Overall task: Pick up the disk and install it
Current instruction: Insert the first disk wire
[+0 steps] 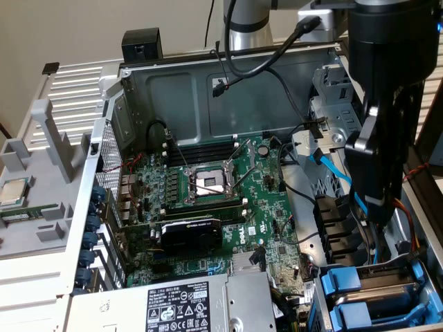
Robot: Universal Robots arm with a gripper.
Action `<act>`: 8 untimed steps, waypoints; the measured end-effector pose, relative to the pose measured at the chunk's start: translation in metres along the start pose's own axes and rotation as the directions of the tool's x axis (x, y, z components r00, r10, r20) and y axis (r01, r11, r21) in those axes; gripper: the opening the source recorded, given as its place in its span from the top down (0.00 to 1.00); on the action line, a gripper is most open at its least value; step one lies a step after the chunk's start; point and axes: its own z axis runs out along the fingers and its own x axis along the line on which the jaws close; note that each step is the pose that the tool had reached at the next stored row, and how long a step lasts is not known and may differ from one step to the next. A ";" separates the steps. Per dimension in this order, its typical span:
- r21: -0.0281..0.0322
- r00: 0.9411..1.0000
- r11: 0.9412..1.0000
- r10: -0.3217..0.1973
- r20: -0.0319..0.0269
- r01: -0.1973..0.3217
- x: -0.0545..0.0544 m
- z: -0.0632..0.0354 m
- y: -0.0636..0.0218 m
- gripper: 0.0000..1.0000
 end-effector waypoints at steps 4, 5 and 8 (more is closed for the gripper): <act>0.005 1.000 1.000 0.001 0.004 -0.001 0.001 -0.0002 0.0007 0.56; 0.005 1.000 1.000 0.002 0.004 -0.002 0.001 -0.0002 0.0008 0.56; 0.006 1.000 1.000 0.002 0.005 -0.002 0.001 -0.0003 0.0011 0.56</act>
